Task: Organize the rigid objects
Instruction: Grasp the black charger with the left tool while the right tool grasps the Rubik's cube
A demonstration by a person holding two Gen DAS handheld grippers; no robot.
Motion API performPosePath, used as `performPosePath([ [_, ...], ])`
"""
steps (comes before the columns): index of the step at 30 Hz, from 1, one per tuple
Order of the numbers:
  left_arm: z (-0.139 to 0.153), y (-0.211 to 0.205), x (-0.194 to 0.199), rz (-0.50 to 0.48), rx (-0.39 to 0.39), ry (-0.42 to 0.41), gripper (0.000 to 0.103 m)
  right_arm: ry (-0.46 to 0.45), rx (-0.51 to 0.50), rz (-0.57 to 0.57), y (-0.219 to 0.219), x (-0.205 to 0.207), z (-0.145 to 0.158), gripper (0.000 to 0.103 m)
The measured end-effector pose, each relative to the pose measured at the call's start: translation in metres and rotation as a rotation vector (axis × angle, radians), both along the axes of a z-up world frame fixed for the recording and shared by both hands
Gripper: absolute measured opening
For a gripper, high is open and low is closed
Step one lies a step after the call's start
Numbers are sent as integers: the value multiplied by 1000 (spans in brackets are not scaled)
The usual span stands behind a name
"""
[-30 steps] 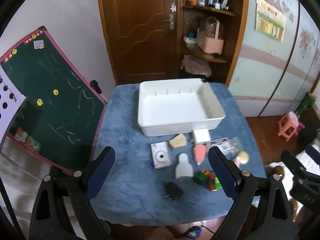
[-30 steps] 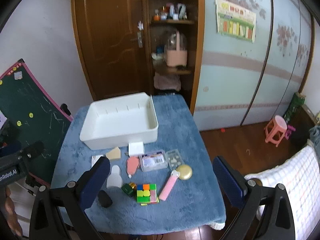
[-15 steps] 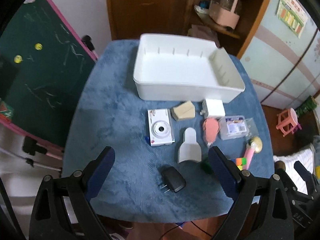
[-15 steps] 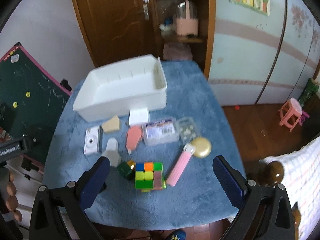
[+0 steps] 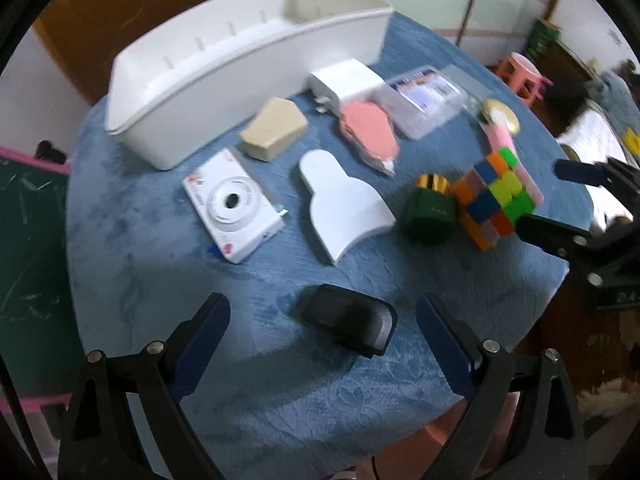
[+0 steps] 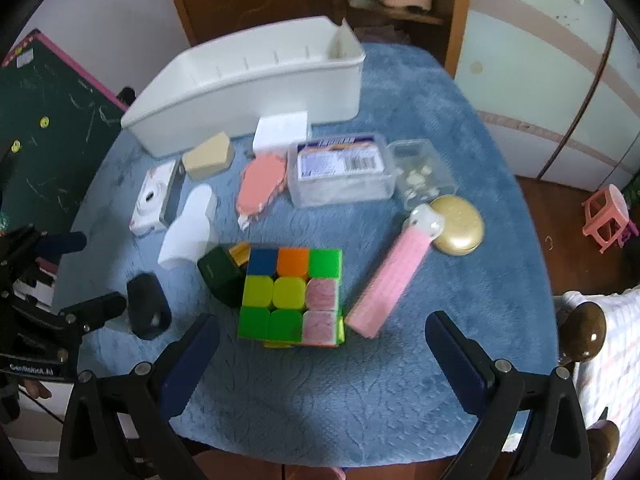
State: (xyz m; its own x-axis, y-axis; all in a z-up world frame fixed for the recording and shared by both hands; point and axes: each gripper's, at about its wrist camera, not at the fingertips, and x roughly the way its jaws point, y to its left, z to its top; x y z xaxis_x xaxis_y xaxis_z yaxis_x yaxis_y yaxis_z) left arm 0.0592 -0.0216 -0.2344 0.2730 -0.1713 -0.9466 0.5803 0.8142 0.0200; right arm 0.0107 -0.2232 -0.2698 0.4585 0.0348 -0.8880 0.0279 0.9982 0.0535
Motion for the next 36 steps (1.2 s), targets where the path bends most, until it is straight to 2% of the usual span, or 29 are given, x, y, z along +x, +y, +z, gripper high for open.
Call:
performPosePath([
  [4, -14, -5, 7, -50, 15, 29, 95, 30, -9, 19, 7, 7, -15, 86],
  [6, -21, -7, 7, -67, 21, 44, 95, 37, -2, 18, 9, 11, -20, 83],
  [14, -39, -16, 4, -159, 83, 85, 95, 36, -74, 31, 18, 19, -28, 82],
  [17, -44, -20, 5, -177, 114, 66, 94, 31, -130, 49, 25, 20, -30, 74],
  [18, -45, -22, 5, -184, 121, 60, 93, 27, -139, 58, 26, 19, -29, 69],
  [19, -46, -23, 6, -189, 119, 64, 91, 23, -132, 71, 29, 19, -28, 59],
  [21, -50, -28, 7, -194, 120, 77, 87, 27, -141, 76, 33, 18, -28, 59],
  [26, -62, -49, -1, -214, 101, 94, 67, 46, -151, 60, 36, 22, -33, 59],
  [33, -59, -60, -16, -185, 131, 78, 67, 85, -78, 26, 29, 25, -34, 58],
  [36, -43, -59, -12, -155, 117, 69, 67, 91, -17, -1, 25, 21, -27, 58],
])
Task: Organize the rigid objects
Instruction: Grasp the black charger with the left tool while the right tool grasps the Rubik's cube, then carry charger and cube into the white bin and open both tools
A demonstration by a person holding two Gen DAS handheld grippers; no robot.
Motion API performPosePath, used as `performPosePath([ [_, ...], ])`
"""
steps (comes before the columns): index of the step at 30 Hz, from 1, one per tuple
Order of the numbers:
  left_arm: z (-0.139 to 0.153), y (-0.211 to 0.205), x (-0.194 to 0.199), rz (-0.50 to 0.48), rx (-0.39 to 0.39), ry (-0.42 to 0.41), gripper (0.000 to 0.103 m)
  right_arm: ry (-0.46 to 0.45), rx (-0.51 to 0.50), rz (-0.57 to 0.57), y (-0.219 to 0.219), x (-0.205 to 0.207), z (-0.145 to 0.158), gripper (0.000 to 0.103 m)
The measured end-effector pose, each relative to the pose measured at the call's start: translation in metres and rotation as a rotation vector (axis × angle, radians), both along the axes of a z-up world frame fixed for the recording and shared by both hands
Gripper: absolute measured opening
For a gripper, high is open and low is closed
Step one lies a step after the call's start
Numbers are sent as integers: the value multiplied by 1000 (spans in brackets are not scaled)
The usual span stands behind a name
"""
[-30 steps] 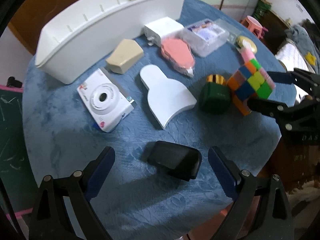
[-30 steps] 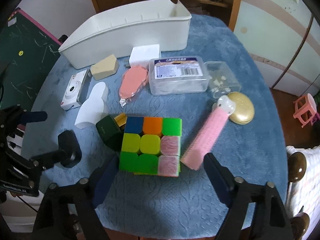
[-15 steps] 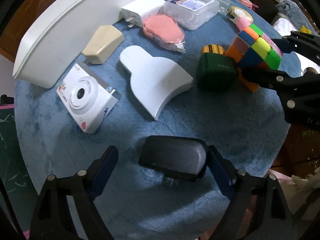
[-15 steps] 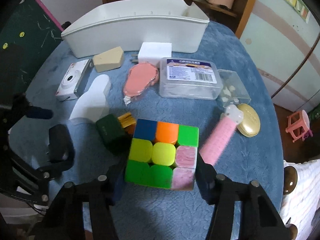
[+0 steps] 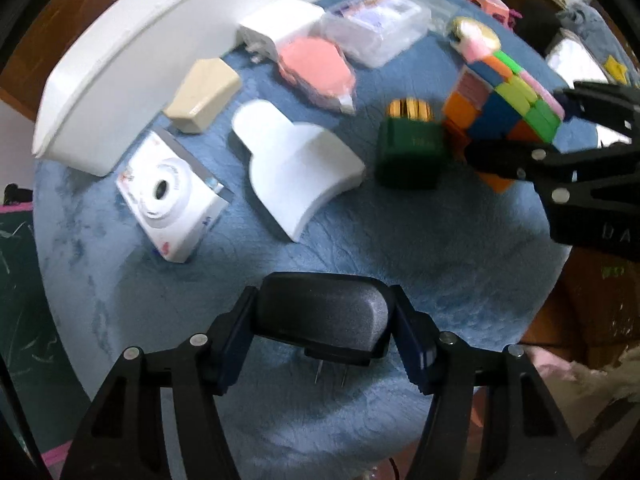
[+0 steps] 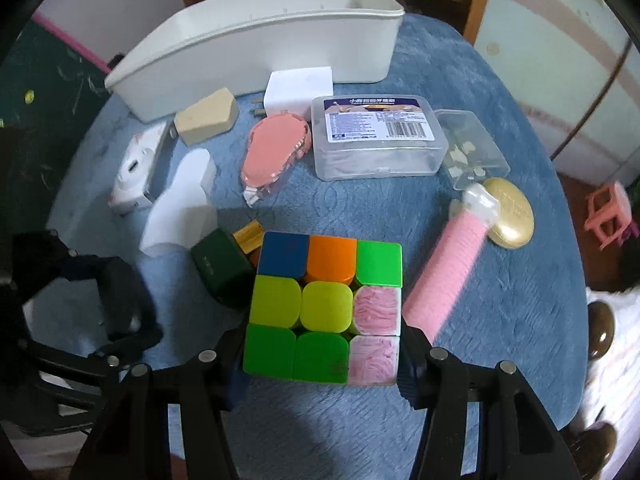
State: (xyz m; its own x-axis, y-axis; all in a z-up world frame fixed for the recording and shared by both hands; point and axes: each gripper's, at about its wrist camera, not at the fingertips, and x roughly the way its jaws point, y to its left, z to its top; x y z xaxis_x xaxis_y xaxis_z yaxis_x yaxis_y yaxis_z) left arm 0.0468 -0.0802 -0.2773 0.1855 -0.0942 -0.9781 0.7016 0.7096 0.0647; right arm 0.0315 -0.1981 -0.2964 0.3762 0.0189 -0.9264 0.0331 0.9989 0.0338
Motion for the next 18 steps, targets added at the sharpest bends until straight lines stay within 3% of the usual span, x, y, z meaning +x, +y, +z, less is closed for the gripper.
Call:
performPosePath([
  [8, 72, -1, 16, 104, -92, -60, 67, -79, 12, -42, -4, -7, 54, 58],
  [12, 122, 21, 35, 164, -146, -144, 67, -161, 1, -59, -7, -7, 107, 57],
  [18, 194, 63, 81, 235, -288, -236, 67, -297, -26, -93, -10, 2, 188, 58],
])
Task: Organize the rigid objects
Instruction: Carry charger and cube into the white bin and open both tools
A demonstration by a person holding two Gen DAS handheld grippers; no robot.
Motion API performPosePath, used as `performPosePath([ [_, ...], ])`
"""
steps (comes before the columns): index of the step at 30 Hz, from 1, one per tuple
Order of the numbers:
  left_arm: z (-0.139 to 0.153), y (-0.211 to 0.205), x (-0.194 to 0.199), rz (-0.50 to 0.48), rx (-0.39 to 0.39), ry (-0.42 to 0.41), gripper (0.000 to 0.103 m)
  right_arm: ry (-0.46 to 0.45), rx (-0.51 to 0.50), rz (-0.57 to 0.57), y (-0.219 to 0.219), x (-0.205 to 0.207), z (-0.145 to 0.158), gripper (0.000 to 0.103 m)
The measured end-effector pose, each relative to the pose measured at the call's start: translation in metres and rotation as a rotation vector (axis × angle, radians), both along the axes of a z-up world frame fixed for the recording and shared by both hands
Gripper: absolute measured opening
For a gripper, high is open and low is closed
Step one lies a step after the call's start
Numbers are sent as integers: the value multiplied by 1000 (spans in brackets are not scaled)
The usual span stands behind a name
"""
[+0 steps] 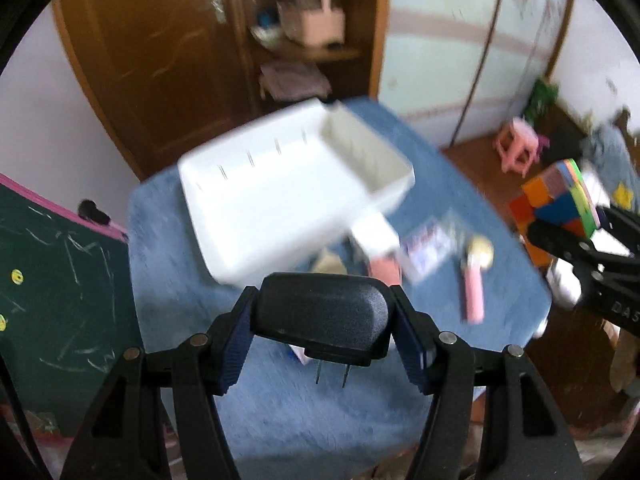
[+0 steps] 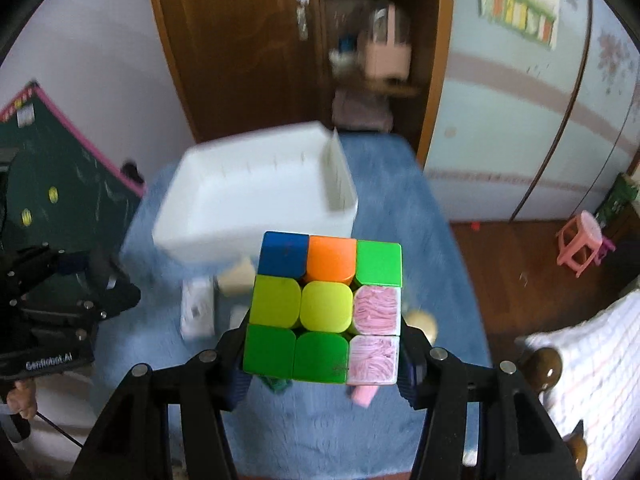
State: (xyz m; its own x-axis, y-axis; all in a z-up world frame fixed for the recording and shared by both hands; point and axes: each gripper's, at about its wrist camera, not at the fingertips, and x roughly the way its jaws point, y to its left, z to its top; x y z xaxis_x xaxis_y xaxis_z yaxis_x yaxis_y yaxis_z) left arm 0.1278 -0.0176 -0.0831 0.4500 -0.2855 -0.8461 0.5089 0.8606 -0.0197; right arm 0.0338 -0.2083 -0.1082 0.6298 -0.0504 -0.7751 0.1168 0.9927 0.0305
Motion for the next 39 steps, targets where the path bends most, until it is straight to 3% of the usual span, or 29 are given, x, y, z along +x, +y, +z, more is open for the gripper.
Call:
performPosePath([
  [4, 37, 11, 35, 28, -84, -60, 67, -100, -3, -7, -2, 14, 58, 58],
  [8, 55, 10, 67, 59, -120, -112, 67, -150, -24, -11, -2, 39, 98, 58],
  [12, 66, 3, 88, 109, -118, -189, 67, -175, -50, -10, 1, 70, 114, 58],
  [15, 54, -2, 112, 161, -129, -186, 67, -150, -47, -3, 0, 102, 110, 58],
  [20, 4, -12, 153, 284, -75, -95, 67, -67, -36, 36, -1, 158, 69, 58],
  [25, -64, -23, 185, 366, 14, 14, 67, 93, 0, 103, 0, 208, -16, 58],
  [30, -125, -37, 206, 407, 75, 117, 67, 223, -28, 159, 9, 231, -88, 58],
  [35, -169, -39, 220, 449, 106, 199, 67, 322, -24, 184, 7, 250, -138, 58],
  [39, -185, -38, 226, 468, 126, 235, 68, 387, 26, 206, 6, 264, -165, 58],
])
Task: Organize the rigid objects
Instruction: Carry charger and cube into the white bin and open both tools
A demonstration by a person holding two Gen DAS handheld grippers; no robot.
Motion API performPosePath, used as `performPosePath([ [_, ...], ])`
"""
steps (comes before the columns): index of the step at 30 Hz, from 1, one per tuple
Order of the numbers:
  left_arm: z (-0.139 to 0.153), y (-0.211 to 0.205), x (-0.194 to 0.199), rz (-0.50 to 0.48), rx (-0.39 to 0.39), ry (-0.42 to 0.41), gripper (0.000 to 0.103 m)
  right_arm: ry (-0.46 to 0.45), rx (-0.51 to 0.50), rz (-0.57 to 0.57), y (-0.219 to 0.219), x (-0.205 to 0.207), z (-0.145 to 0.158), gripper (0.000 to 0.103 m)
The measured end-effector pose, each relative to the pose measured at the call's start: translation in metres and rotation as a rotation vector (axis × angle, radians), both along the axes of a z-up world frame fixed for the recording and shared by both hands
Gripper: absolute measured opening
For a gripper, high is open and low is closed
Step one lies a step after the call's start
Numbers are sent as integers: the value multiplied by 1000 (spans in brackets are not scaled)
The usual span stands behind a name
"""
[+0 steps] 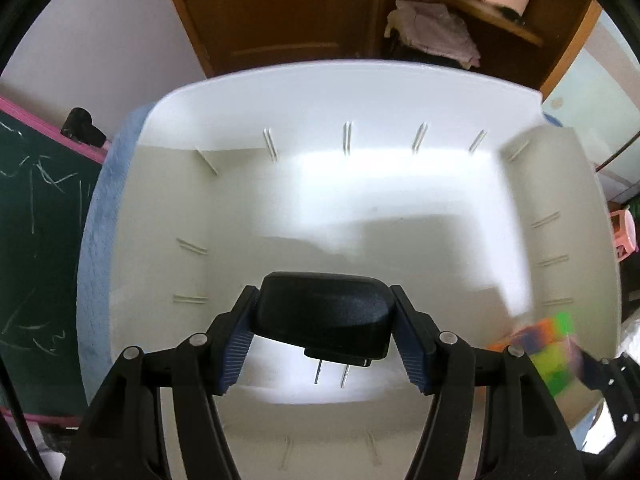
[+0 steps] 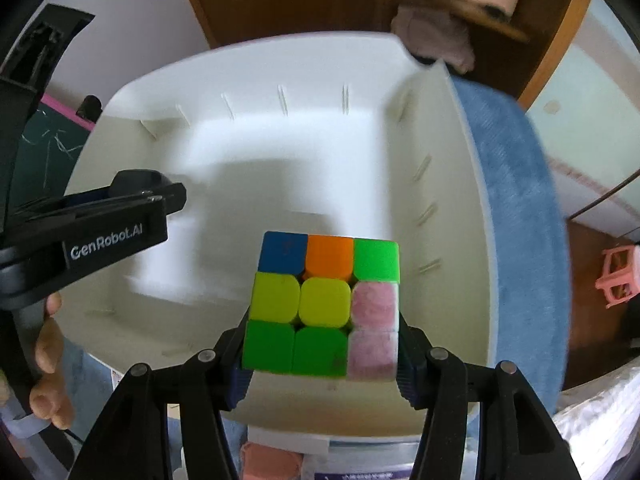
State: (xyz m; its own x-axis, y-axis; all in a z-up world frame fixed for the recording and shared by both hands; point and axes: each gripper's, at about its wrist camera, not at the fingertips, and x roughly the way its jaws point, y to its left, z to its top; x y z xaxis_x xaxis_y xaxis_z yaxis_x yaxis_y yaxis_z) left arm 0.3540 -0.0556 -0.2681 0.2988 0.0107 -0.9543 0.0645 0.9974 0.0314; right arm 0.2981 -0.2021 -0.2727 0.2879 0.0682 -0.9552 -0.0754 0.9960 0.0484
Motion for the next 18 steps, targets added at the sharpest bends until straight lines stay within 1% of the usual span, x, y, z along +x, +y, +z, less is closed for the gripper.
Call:
performPosePath([
  [2, -5, 2, -1, 10, -24, 20, 68, -23, -1, 42, 4, -1, -1, 63],
  [3, -5, 4, -1, 20, -38, 28, 68, -31, -10, 54, 7, -2, 1, 71],
  [4, -3, 5, -2, 28, -48, 33, 68, -45, -23, 61, 8, -4, 3, 77],
  [6, 7, 5, -5, 26, -34, 13, 70, -62, -33, 65, 7, -5, 7, 78],
  [8, 21, 4, -12, 9, -18, -24, 84, -65, -34, 76, 6, -8, 12, 78],
  [9, 30, 2, -17, 0, 0, -47, 86, -68, -23, 81, 4, -10, 16, 78],
  [12, 53, 2, -30, -5, 42, -103, 86, -82, 35, 84, -1, -21, 30, 78],
  [14, 66, 5, -38, -3, 25, -122, 86, -117, 71, 73, -4, -32, 44, 78],
  [16, 82, 10, -52, -1, 13, -147, 86, -145, 76, 65, -5, -42, 55, 78],
  [18, 101, 12, -67, -9, 4, -178, 86, -145, 69, 56, -5, -49, 66, 78],
])
